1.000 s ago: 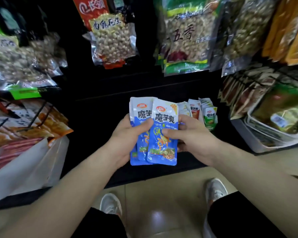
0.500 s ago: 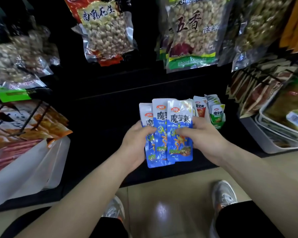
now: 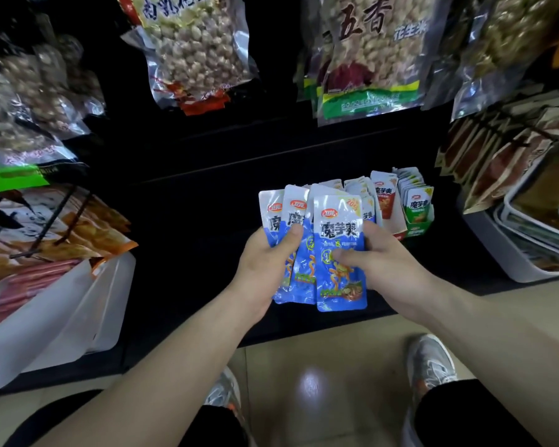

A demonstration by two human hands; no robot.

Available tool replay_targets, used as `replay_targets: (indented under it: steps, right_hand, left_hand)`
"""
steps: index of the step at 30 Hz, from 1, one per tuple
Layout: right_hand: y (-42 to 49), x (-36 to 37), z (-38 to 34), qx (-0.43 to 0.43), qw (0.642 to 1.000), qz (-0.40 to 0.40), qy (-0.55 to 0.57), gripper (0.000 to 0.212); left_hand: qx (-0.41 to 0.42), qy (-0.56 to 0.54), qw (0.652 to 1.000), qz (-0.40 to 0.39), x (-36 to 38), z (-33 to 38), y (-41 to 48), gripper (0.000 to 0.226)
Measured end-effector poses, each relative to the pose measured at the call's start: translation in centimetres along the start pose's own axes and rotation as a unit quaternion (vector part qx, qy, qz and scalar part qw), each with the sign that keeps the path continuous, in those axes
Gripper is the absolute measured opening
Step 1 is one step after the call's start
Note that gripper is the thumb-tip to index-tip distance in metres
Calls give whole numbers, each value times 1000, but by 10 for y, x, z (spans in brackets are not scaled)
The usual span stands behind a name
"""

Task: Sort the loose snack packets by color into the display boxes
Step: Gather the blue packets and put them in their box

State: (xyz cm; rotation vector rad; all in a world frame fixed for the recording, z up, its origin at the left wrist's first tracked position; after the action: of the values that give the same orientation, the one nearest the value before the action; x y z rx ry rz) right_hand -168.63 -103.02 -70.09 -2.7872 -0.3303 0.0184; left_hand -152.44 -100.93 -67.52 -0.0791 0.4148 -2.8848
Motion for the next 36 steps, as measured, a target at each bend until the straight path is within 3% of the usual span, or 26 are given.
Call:
replay_targets:
  steps: [3, 5, 9, 12, 15, 18, 22, 25, 30, 32, 36]
  right_hand:
    - [-3, 4, 1, 15, 999, 14, -29, 79]
    - [-3, 6, 2, 27, 999, 29, -35, 90]
    - [-6, 6, 6, 52, 997, 34, -44, 75]
    - [-8, 2, 1, 33, 998, 34, -37, 32]
    - [-5, -5, 6, 37, 997, 29, -61, 21]
    - [-2, -22, 13, 32, 983, 24, -179, 19]
    - [7, -50, 16, 9, 921, -31, -388, 17]
    - [23, -80, 19, 8, 827, -60, -558, 42]
    - [51, -122, 34, -19, 669, -115, -734, 45]
    - [61, -138, 51, -2, 640, -144, -755, 44]
    - [92, -167, 87, 20, 637, -166, -753, 46]
  left_hand:
    - [-38, -14, 999, -15, 12, -11, -2, 18]
    - [-46, -5, 999, -26, 21, -18, -5, 14]
    - [-57, -26, 997, -43, 39, -31, -7, 28]
    - [-62, -27, 995, -79, 50, -34, -6, 26]
    - [-68, 2, 990, -122, 57, -42, -5, 27]
    - [-68, 52, 990, -114, 57, -57, 0, 28]
    - [-94, 94, 990, -47, 47, -75, 20, 32]
    - [-98, 125, 987, -27, 51, -82, 46, 29]
    - [-77, 159, 984, 6, 77, -102, 107, 28]
    - [-70, 167, 983, 12, 93, -114, 134, 30]
    - [-50, 179, 982, 39, 127, -129, 187, 31]
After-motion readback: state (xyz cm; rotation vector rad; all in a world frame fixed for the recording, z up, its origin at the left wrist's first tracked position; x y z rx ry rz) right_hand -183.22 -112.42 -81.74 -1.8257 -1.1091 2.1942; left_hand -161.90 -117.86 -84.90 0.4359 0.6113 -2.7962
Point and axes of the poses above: each hand's wrist, its own y-axis towards the middle knuckle, its own x-axis out of the palm, z = x × y, the point moved 10 cm from there along y, towards the middle knuckle, and after that the axes turned 5 degrees about z, right-handed, at the moved point
